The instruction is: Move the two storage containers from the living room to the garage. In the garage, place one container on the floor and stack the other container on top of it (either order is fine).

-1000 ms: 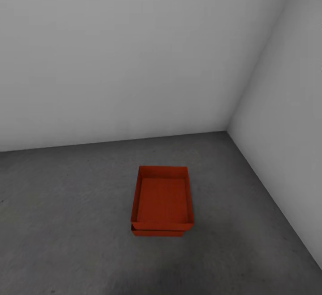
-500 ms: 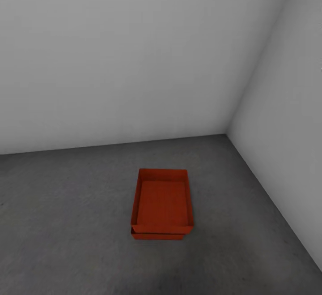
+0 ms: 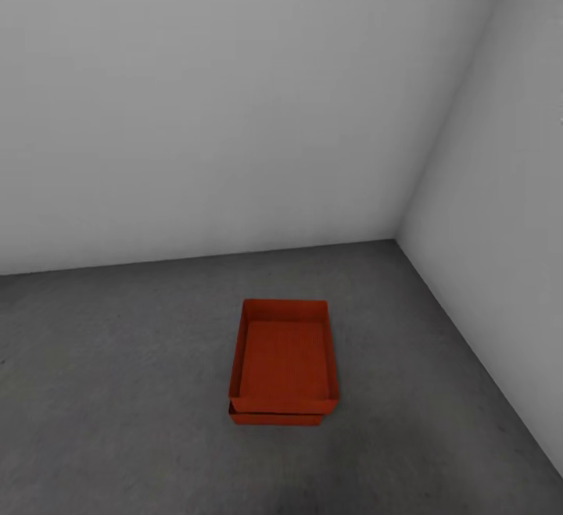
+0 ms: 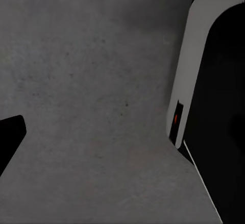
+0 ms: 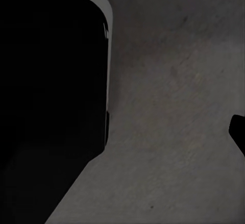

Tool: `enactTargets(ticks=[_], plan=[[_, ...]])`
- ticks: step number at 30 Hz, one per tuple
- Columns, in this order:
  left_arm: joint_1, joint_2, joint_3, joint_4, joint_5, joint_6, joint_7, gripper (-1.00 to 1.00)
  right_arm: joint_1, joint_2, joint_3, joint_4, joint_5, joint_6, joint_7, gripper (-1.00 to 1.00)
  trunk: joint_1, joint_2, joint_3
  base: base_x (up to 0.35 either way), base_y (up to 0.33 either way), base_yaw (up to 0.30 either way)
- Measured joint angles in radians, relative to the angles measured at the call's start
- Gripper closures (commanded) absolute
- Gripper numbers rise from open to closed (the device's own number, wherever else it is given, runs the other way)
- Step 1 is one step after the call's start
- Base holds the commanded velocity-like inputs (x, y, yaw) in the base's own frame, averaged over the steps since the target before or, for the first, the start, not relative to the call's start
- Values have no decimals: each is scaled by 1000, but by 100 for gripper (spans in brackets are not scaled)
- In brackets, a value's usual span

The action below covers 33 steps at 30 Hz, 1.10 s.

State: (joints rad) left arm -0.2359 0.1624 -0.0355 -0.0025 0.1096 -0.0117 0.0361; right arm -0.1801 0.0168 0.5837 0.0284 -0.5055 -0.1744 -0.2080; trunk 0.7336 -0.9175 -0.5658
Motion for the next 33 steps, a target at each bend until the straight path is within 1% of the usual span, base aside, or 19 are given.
enactTargets(ticks=[2, 4, 5, 6, 7, 8, 9, 12, 19, 33], plan=[[0, -7, 0, -1, -2, -1, 0, -100, 0, -1, 0, 0, 0, 0, 0, -100, 0, 0, 3, 0, 0, 0], [0, -21, 0, -1, -4, -1, 0, -100, 0, -1, 0, 0, 1, 0, 0, -100, 0, 0, 6, 0, 0, 0], [0, -30, 0, -1, -5, -1, 0, -100, 0, -1, 0, 0, 0, 0, 0, -100, 0, 0, 8, 0, 0, 0], [0, -50, 0, -1, -5, -1, 0, -100, 0, 0, 0, 0, 1, 0, 0, -100, 0, 0, 9, 0, 0, 0], [0, -57, 0, -1, -5, -1, 0, -100, 0, 0, 0, 0, 1, 0, 0, -100, 0, 0, 11, 0, 0, 0], [0, -74, 0, -1, -5, -1, 0, -100, 0, 0, 0, 0, 1, 0, 0, -100, 0, 0, 13, 0, 0, 0], [0, -84, 0, -1, -5, -1, 0, -100, 0, 1, 0, 0, 1, 0, 0, -100, 0, 0, 14, 0, 0, 0], [0, -100, 0, -1, -6, -1, 0, -100, 0, 1, 0, 0, 1, 0, 0, -100, 0, 0, 19, 0, 0, 0], [0, -108, -1, -1, -5, -1, 0, -100, 0, -1, 0, -1, 2, 0, 0, -100, 0, 0, 30, 0, 0, 0], [0, -109, -1, -1, -6, -1, 0, -100, 0, 1, 0, 0, 2, 0, 0, -100, 0, 0, 52, 0, 0, 0]])
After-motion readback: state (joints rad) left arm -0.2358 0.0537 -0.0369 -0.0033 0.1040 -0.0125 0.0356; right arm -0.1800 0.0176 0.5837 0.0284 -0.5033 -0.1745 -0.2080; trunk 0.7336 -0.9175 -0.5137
